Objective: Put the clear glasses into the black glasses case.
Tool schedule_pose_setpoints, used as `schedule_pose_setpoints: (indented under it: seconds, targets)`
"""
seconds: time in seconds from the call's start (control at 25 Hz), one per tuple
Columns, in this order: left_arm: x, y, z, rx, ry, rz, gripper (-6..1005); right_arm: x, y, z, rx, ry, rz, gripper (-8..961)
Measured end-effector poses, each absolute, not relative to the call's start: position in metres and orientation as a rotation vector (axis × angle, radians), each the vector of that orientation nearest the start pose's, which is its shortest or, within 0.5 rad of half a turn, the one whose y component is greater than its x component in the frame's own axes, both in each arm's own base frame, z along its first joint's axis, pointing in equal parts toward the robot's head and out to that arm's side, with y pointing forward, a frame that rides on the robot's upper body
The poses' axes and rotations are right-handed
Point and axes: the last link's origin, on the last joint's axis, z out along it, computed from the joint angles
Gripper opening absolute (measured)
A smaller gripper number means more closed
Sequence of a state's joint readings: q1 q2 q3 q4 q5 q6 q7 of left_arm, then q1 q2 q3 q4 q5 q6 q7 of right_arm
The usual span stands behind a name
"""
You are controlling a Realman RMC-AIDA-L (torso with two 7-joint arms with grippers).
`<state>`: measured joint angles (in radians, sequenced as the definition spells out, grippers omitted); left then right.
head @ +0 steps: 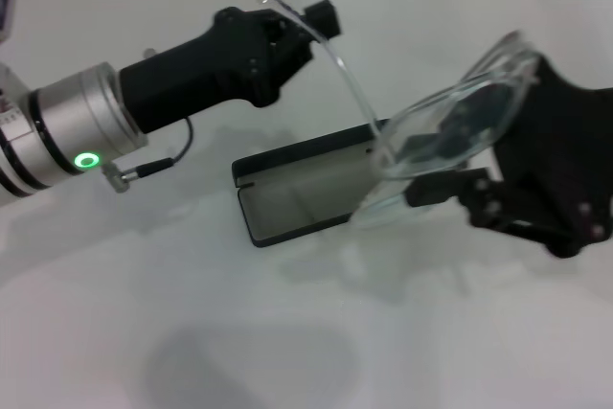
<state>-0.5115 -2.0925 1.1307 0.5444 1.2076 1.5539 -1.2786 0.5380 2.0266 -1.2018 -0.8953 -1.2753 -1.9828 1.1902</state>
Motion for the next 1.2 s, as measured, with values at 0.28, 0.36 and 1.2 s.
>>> schedule_pose_setpoints:
  seconds: [0.28,0.36,1.2]
  targets:
    - [-0.177,0.32,-0.006,-2.536,-0.442,-1.55,53,0.129,0.297,0.023,-2.864,-0.418,1.412,113]
    - [-0.175,0.316,-0.004,-2.552,-0.41,-1.589,53,0.131,0.301,0.019,-2.858,-0.366,1.4,113]
    - [-0.165,0.306,-0.004,-2.594,-0.308,-1.665,54,0.129,0.323,0.01,-2.841,-0.221,1.346,112]
